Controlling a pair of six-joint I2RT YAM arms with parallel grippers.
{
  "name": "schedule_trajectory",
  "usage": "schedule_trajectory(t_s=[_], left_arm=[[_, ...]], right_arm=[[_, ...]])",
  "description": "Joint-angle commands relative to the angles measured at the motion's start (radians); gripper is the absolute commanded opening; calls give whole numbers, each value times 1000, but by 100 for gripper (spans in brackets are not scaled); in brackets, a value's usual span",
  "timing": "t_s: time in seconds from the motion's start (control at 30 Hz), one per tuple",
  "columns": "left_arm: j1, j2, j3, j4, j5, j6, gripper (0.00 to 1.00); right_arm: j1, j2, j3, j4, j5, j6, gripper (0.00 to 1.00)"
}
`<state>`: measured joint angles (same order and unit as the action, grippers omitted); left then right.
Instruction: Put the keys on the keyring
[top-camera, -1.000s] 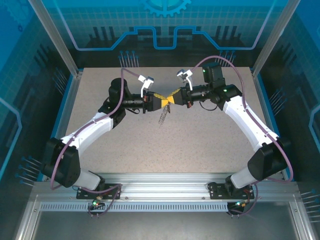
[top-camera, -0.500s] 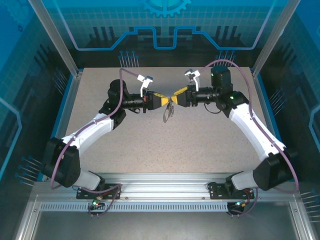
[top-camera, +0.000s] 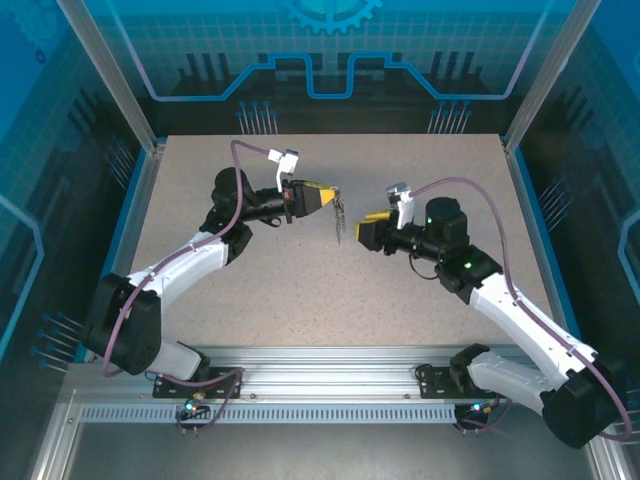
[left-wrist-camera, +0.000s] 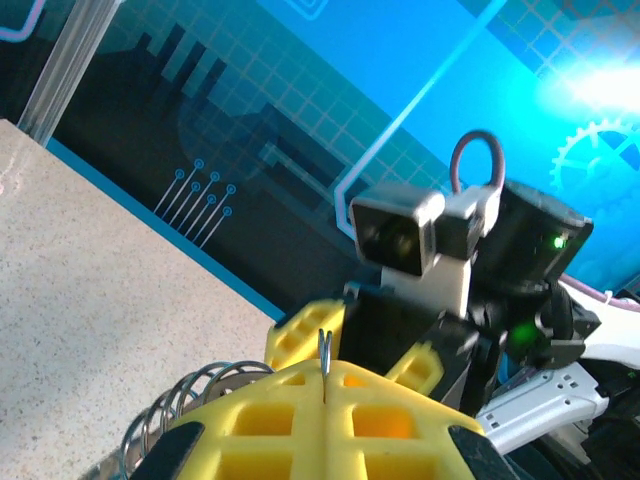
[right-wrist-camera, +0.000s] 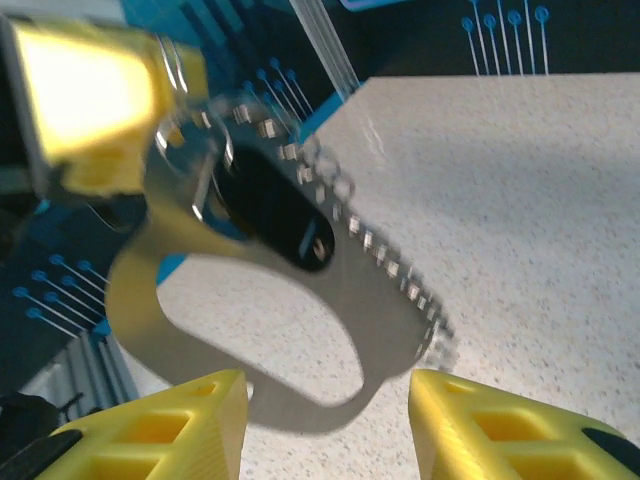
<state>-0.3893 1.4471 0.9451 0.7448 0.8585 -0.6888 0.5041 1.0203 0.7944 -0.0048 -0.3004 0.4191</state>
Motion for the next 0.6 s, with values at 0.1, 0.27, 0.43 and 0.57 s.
schedule_trajectory(t_s=[0.1, 0.27, 0.43, 0.57], left_arm=[[-6, -37, 1, 67, -22, -38, 0], [-10, -44, 1, 62, -26, -37, 0], [-11, -50, 1, 56, -26, -34, 0], [-14, -53, 2, 53, -27, -31, 0]], right_arm=[[97, 0, 5, 106, 202, -24, 49], [147, 27, 39, 113, 246, -58, 50], [173, 56, 65, 127, 261, -72, 51], [187, 75, 80, 142, 273, -81, 52]])
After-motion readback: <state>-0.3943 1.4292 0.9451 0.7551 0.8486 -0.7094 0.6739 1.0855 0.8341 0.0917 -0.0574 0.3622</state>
